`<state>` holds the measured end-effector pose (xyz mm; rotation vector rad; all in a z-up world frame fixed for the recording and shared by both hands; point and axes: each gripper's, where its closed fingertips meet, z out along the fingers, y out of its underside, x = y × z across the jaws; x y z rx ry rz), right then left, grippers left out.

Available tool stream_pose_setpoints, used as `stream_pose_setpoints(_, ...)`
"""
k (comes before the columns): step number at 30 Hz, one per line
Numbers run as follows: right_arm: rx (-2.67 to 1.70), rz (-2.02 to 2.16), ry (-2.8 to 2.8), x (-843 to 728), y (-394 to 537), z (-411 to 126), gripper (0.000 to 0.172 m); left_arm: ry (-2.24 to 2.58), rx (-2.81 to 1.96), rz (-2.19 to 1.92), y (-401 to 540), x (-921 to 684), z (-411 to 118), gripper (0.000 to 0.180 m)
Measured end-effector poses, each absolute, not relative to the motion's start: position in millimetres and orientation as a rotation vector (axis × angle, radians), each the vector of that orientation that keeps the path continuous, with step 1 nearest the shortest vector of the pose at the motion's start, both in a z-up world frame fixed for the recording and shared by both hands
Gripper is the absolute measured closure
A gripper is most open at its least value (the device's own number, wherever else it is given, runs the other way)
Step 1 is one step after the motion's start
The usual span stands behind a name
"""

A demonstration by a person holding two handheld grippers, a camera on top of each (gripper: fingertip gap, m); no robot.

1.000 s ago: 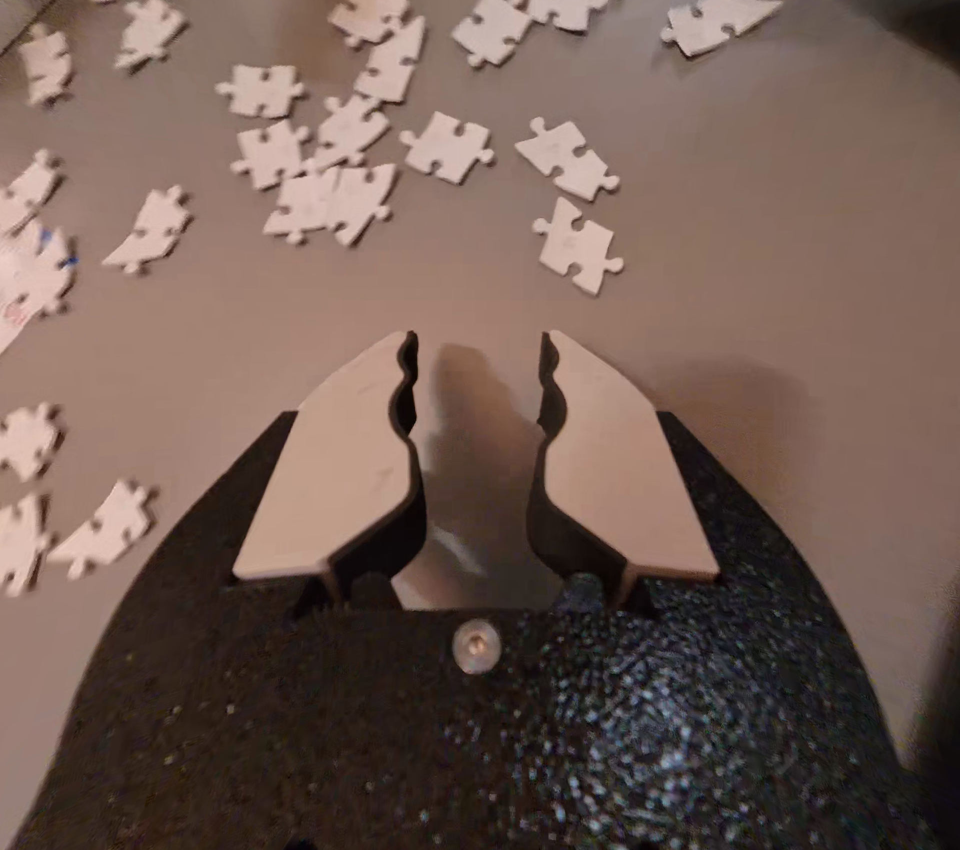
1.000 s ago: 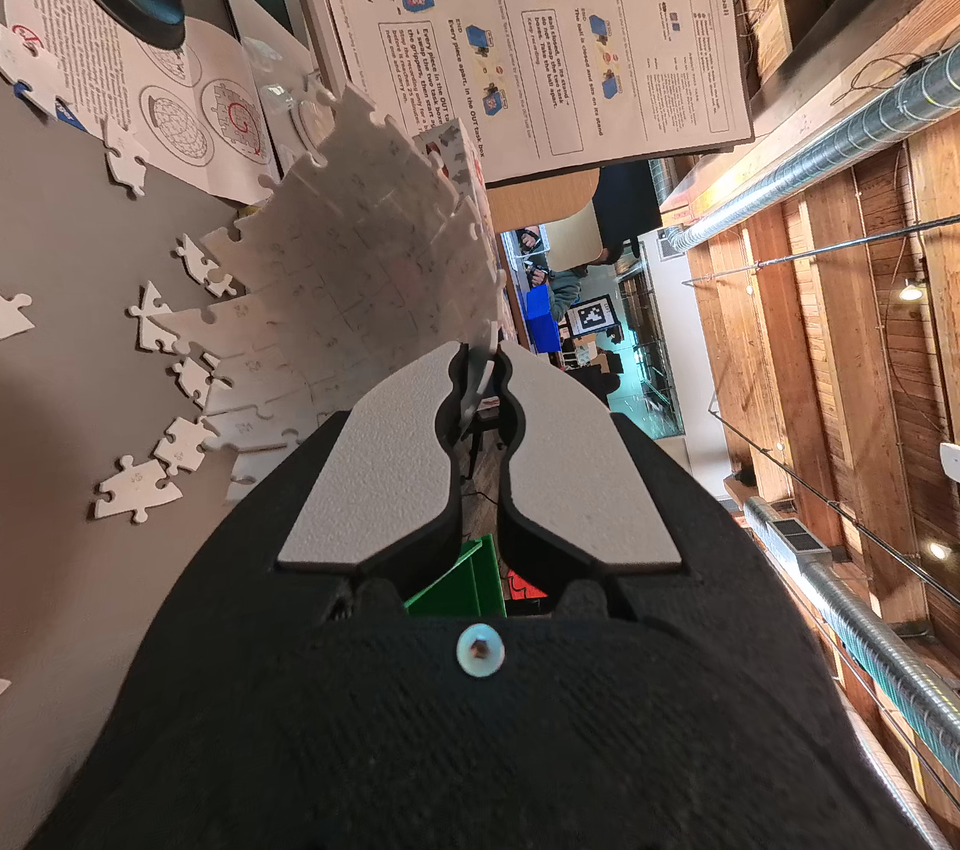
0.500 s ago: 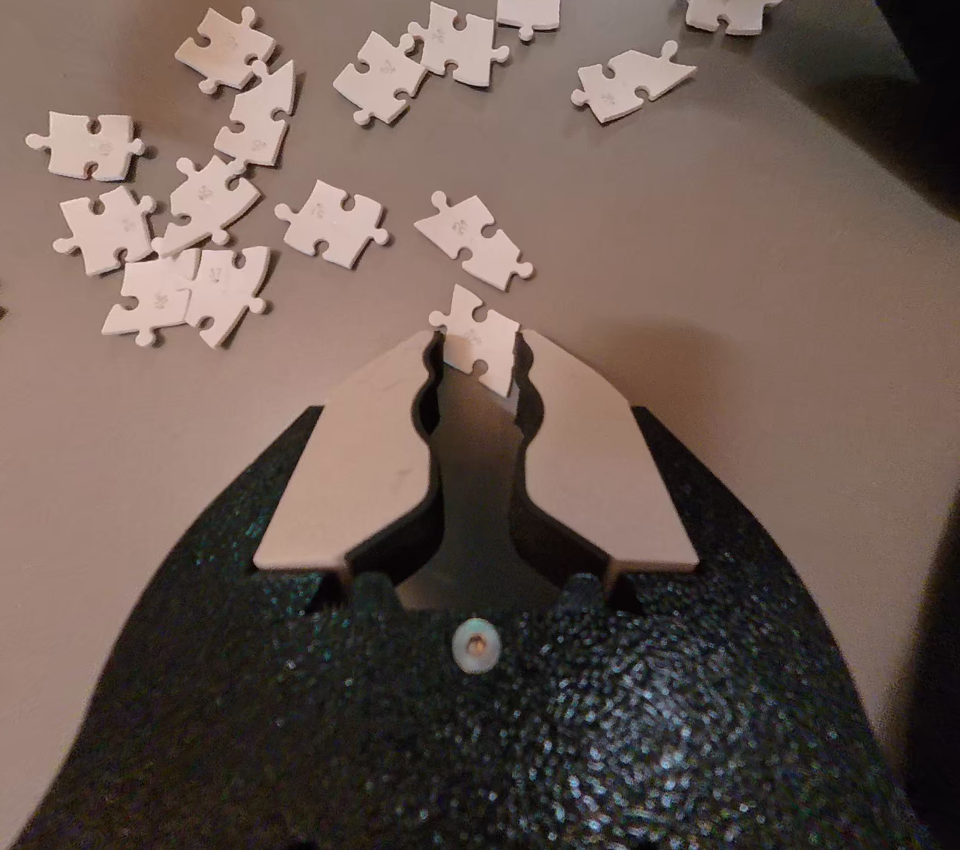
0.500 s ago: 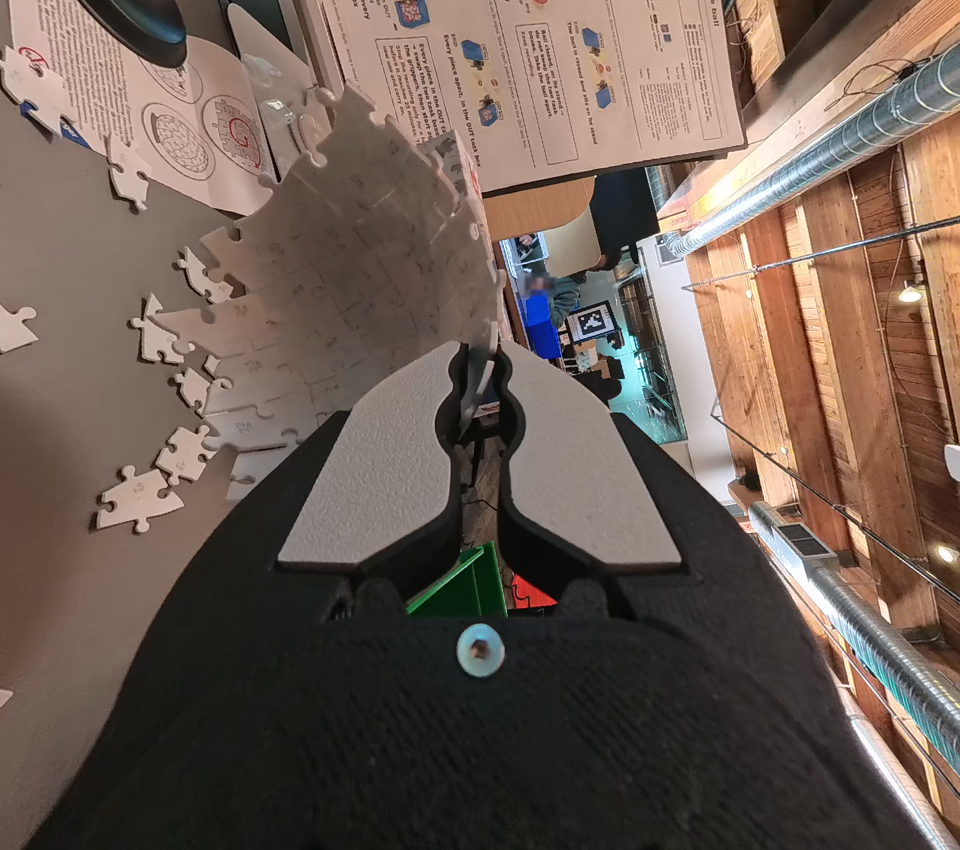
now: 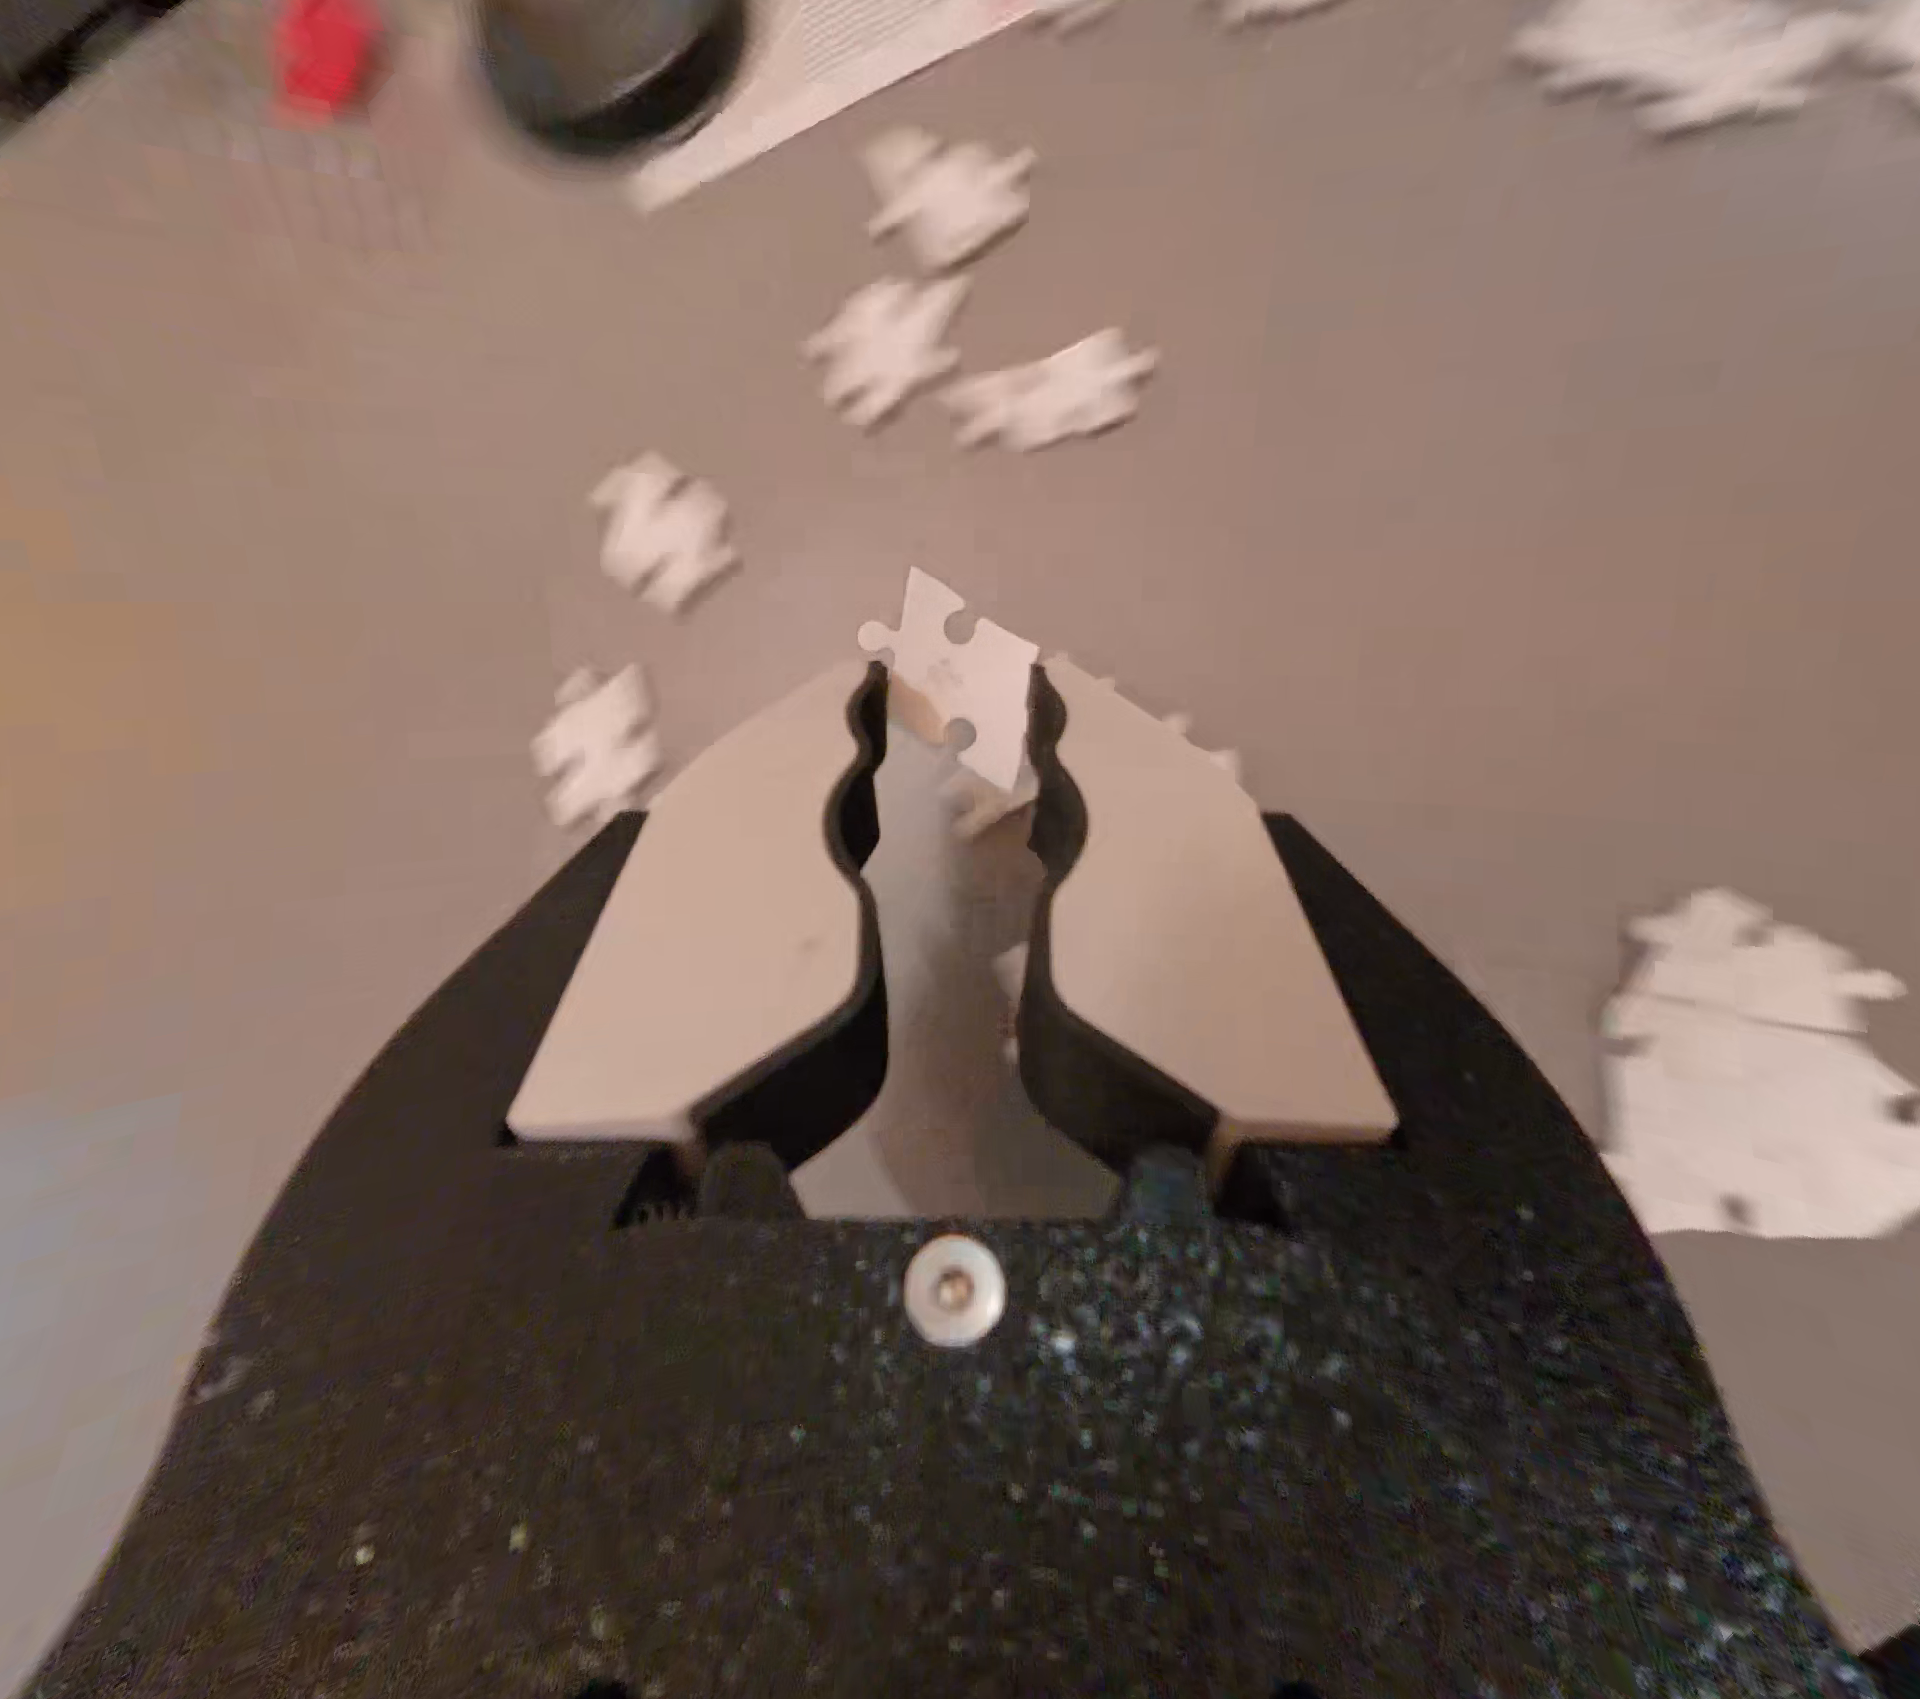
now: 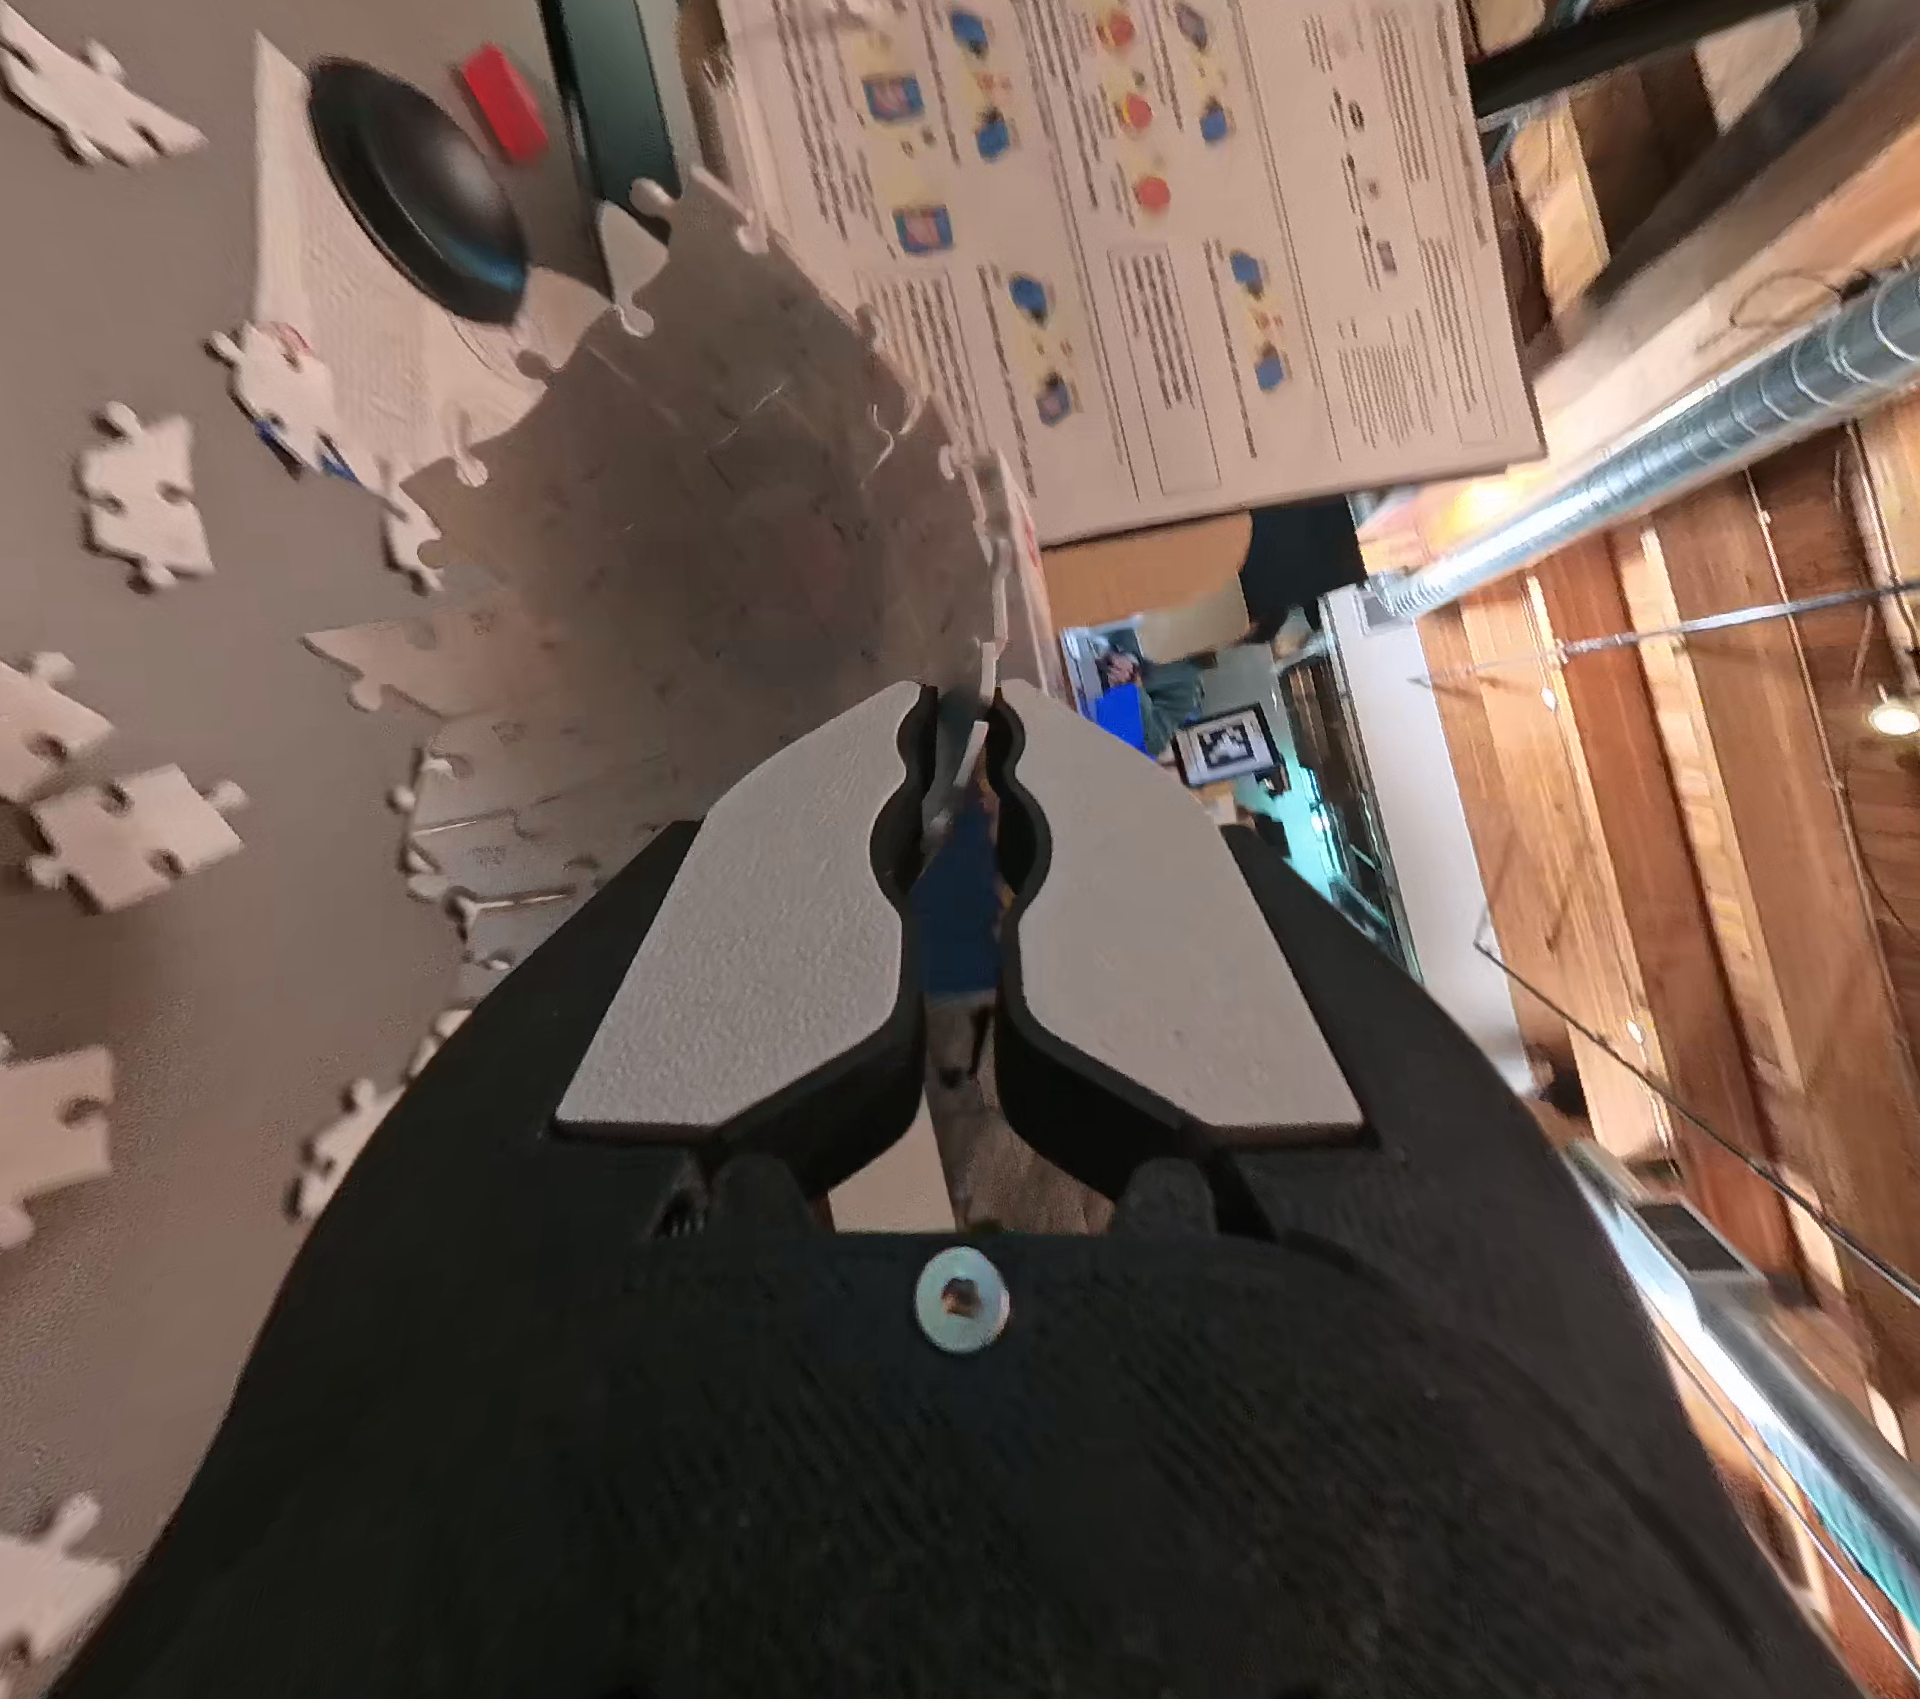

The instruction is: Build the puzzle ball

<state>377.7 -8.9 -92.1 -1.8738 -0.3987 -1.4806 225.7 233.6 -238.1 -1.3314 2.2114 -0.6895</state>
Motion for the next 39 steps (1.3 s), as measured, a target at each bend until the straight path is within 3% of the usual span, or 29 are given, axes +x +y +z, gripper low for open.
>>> stream_pose_setpoints(6, -1.839, -1.272, -0.56, 335.0, 68.5, -117.2, 0.163, 2.119, -1.606, -0.628, 313.8, 208.7, -273.8, 0.156)
stream_pose_setpoints(18, -2.055, -1.028, -0.552, 314.8, 116.7, -182.9, 0.163, 2.123, -1.57, -0.628, 301.2, 210.4, -289.0, 0.155)
stream_pose_setpoints(26, -2.054, -1.069, -0.417, 316.5, 125.8, -193.7, 0.163, 2.041, -1.639, -0.75, 299.8, 201.3, -270.9, 0.147)
stream_pose_setpoints(30, -2.01, -1.141, -0.414, 307.4, 127.3, -195.6, 0.163, 2.155, -1.353, -0.821, 261.4, 187.8, -245.3, 0.145)
stream_pose_setpoints(34, -1.974, -1.181, -0.371, 299.2, 123.3, -196.2, 0.163, 2.357, -1.128, -0.703, 224.6, 179.7, -259.2, 0.141)
stream_pose_setpoints(39, -1.968, -1.247, -0.371, 292.9, 115.5, -194.2, 0.163, 2.474, -1.242, -0.642, 220.1, 182.1, -280.7, 0.147)
